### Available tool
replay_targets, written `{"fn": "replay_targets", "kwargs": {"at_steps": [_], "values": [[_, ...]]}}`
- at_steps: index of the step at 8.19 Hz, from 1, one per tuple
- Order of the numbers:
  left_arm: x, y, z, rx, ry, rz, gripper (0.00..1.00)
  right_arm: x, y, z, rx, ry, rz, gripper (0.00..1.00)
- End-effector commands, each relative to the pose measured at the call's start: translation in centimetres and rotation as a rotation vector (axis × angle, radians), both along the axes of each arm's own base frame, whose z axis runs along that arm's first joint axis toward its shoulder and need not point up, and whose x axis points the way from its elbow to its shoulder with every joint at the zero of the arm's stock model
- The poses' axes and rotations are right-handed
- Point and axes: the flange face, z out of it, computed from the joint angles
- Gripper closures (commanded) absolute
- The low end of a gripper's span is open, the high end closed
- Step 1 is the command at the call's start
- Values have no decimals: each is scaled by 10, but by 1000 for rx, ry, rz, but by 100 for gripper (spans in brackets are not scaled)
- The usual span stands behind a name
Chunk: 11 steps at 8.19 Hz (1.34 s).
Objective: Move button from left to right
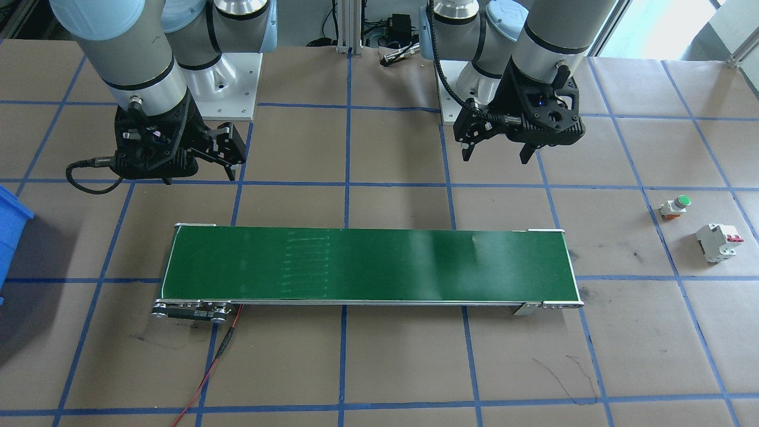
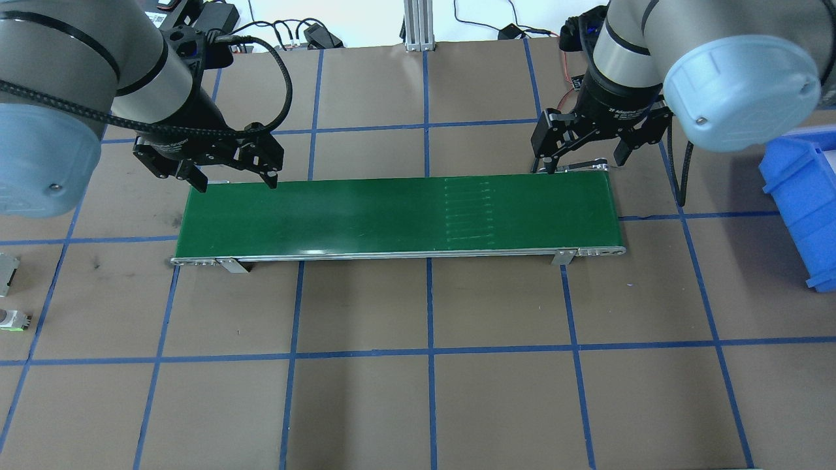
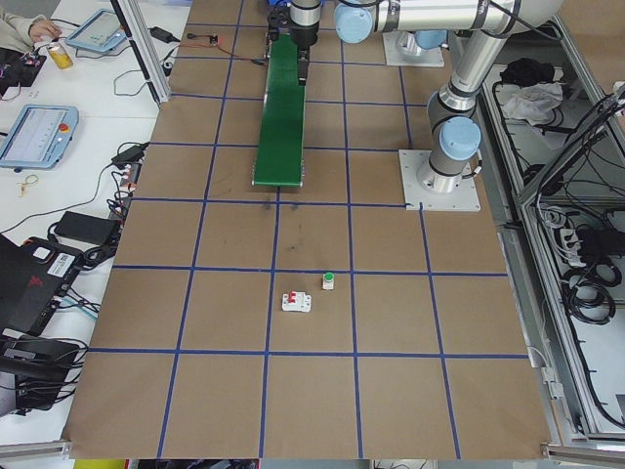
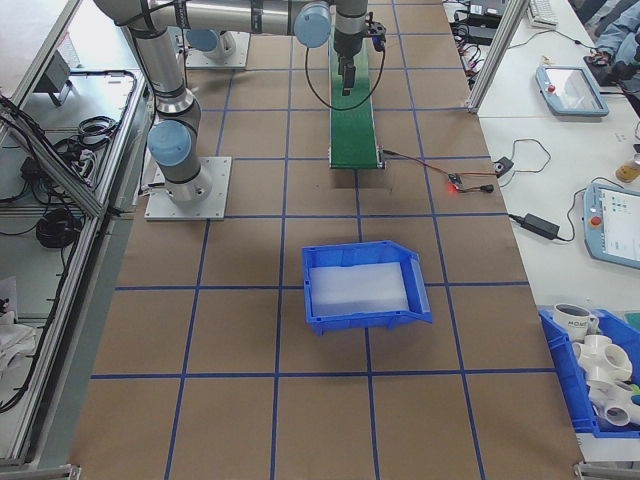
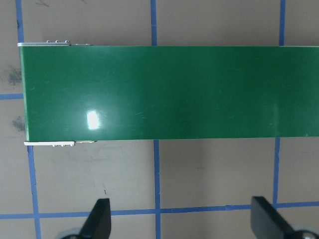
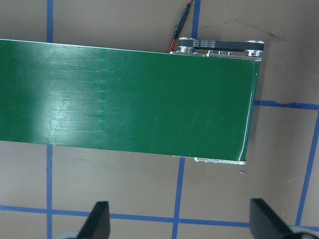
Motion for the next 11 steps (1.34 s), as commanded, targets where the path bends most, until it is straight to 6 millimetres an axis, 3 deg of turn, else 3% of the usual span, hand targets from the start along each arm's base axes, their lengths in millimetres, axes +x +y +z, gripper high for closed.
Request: {"fn": "replay_targets", "kwargs": {"at_steps": [1,2,3,5,6,8,11], "values": [[15,-2,0,8,-1,32,0,0,0,0,-1,0,0,0],[31,-7,0,6,1,42,0,0,0,0,-1,0,0,0],[71,-14,-4,12,-21,-59,0,0,0,0,-1,0,0,0],[185,-18,-13,77,-154,65,0,0,0,0,1,0,0,0],[222,-16,-17,105,-202,74,0,0,0,0,1,0,0,0],[272,-13,-29,142,-184,-26,0,0,0,0,1,0,0,0],[418,-11,-94,153,-169,-17,2,0,0,0,1,0,0,0]]}}
